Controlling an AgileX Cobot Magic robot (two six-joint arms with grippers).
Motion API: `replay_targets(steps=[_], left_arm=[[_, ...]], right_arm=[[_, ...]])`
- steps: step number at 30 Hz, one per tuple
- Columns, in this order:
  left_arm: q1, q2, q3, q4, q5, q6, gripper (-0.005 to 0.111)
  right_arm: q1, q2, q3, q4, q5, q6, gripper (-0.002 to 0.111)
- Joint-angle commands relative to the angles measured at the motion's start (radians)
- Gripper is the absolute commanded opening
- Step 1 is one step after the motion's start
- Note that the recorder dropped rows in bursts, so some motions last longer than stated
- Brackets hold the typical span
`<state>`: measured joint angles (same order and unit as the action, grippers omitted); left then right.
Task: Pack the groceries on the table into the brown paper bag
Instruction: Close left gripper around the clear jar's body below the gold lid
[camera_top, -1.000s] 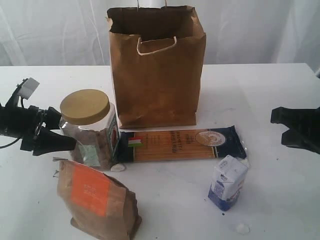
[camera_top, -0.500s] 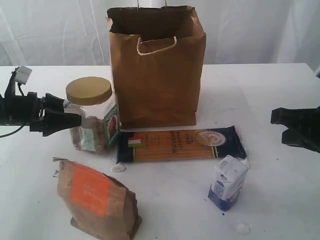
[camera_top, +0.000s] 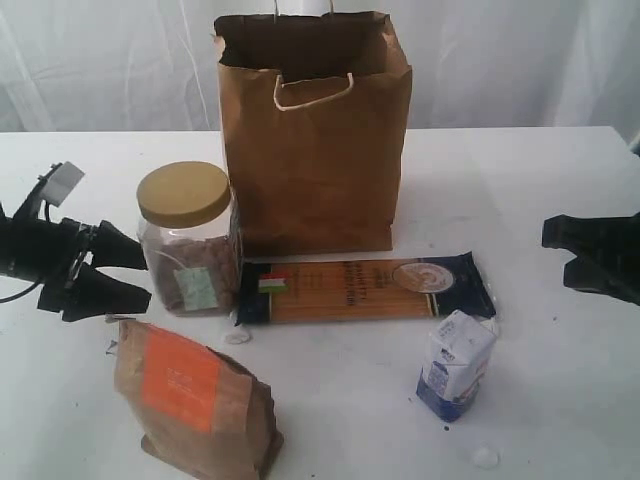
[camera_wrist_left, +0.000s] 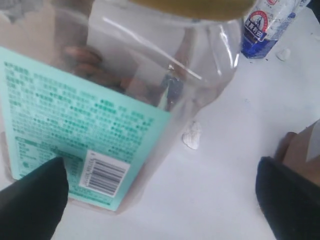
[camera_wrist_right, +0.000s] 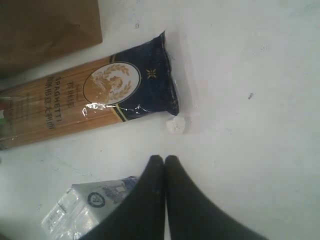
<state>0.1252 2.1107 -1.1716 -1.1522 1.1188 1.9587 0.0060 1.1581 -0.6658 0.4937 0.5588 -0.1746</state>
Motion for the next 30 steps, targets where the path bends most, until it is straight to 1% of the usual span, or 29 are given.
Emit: replay_targets(steps=[1,5,7,12,14,19,23,27,30], left_arm=[[-0.02,-0.006,0.007,0.006,0.102,0.156,0.105],[-0.006,-0.006,0.005,0.01,0.097,0.156,0.105],[-0.006,-0.006,-0.019,0.01,0.076,0.156,0.105],[-0.011,-0.006,-0.139,0.008,-0.017,0.156,0.105],[-0.011,-0.006,-0.176,0.01,-0.015,0.156,0.105],[-0.011,0.001,-0.214,0.01,-0.004,0.156,0.105],[-0.011,0.045,-0.253,-0.008,0.102,0.156,0.105],[-0.012,0.093,-0.283,-0.029,0.102,0.156,0.105],[-0.015,0.112,-0.285,-0.089,0.102,0.156,0.105]], right_arm=[[-0.006,-0.001,0.004,0.0,-0.008,-0.012,0.0],[-0.006,-0.001,0.004,0.0,-0.008,-0.012,0.0],[-0.006,-0.001,0.004,0.002,-0.008,-0.012,0.0],[-0.006,-0.001,0.004,0.002,-0.008,-0.012,0.0],[-0.006,-0.001,0.004,0.002,-0.008,-0.012,0.0],[-0.006,-0.001,0.004,0.002,-0.008,-0.012,0.0],[-0.006,-0.001,0.004,0.002,-0.008,-0.012,0.0],[-0.006,-0.001,0.004,0.002,-0.008,-0.012,0.0],[-0.006,-0.001,0.004,0.002,-0.008,-0.012,0.0]])
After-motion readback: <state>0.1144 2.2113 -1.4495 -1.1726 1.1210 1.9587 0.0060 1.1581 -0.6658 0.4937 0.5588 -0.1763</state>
